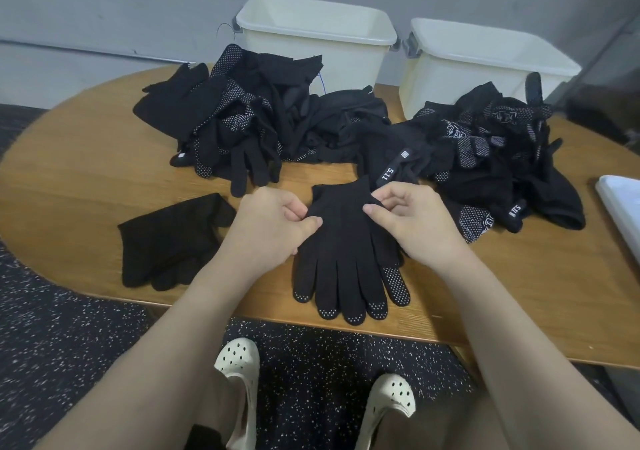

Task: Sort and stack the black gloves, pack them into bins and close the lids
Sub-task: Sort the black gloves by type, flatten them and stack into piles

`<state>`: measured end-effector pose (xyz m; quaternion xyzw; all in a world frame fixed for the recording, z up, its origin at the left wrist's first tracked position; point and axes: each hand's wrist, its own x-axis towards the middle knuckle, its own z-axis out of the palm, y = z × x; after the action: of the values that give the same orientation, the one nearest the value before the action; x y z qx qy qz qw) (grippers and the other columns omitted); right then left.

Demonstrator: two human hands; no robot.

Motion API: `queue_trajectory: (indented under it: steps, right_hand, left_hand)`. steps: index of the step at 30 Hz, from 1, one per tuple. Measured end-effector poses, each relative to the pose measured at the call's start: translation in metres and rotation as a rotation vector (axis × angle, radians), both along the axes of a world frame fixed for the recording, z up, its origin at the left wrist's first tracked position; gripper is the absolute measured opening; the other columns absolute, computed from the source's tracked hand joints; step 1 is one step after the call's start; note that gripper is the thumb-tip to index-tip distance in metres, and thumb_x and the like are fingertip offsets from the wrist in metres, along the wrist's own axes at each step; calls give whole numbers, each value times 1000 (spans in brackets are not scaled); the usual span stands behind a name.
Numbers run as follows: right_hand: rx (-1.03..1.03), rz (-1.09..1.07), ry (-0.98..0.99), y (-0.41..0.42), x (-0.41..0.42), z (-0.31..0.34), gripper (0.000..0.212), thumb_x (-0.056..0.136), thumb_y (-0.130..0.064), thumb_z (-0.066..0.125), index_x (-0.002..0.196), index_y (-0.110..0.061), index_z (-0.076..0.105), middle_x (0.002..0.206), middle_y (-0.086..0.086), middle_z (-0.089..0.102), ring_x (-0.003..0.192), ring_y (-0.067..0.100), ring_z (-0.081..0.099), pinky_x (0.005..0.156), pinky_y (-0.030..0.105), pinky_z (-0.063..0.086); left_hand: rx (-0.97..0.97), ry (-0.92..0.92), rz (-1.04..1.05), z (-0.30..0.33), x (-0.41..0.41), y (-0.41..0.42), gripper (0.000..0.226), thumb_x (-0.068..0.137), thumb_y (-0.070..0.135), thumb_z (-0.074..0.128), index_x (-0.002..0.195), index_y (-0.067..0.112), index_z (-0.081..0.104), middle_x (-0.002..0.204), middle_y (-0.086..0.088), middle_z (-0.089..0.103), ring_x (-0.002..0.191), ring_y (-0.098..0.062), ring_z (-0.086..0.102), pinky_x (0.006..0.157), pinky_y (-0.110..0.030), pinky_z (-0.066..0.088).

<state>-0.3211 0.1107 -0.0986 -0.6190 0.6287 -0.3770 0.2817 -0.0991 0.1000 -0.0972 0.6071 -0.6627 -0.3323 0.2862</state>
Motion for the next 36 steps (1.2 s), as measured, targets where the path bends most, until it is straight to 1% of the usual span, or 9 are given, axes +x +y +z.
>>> queue_trajectory:
  steps: [2,5,10,17,23,27,31,34,36]
  right_hand:
    - [11,-9,30,0,0,0,21,90,-20,78,82,-35,66,83,-6,72,71,11,69,69,24,57]
    - [55,-6,8,-1,1,-1,15,91,-23,78,83,-32,68,81,-9,73,67,0,67,65,17,52]
    - [29,-22,34,-4,3,-4,14,94,-32,74,81,-26,73,77,-10,74,74,3,70,73,25,55]
    - [-33,-97,123,-8,5,-6,18,88,-26,80,78,-31,67,70,-8,66,52,-5,52,54,9,37]
    - [-22,-81,167,-5,-1,-8,15,85,-26,83,85,-32,68,78,-7,69,57,1,51,61,18,42]
    - [30,-2,57,8,-16,0,14,85,-15,83,89,-23,72,75,-10,69,49,2,51,54,15,44]
    - [34,2,68,18,-27,1,14,85,-15,83,89,-22,73,73,-13,68,52,7,54,57,19,49]
    - [-26,-9,115,24,-32,0,13,85,-15,83,91,-21,73,73,-13,67,58,6,58,61,10,45]
    - [-116,5,180,27,-33,-1,14,86,-14,82,94,-21,73,81,-12,65,67,4,58,67,10,42]
  left_hand:
    - [-18,-41,-13,3,-3,-2,32,94,45,71,79,16,74,55,4,67,49,-6,62,58,-25,49]
    - [-36,-32,-7,6,-8,-14,53,96,51,65,76,3,73,67,-11,70,70,-19,67,71,-36,56]
    - [0,33,-34,4,-11,-24,27,93,43,73,85,18,80,80,5,75,84,-6,69,76,-24,52]
    - [-124,0,22,-3,-12,-17,20,94,33,74,81,18,70,60,2,66,63,-9,63,69,-14,41]
    - [-192,-112,30,-5,-16,-15,20,96,32,71,81,20,68,60,8,61,64,-9,59,62,-26,49]
    - [-238,-230,34,-7,-17,-12,20,97,34,69,81,22,65,61,8,59,63,-11,59,62,-30,52]
    - [-420,-245,27,-5,-17,-11,9,98,27,67,96,18,70,85,6,63,77,-14,61,71,-33,53]
    - [-586,-286,-209,-4,-14,-12,16,100,20,62,109,17,75,111,3,68,105,-20,63,95,-46,51]
    - [-545,-337,-399,-6,-16,-10,30,105,26,55,129,19,70,142,2,61,134,-19,51,115,-45,38]
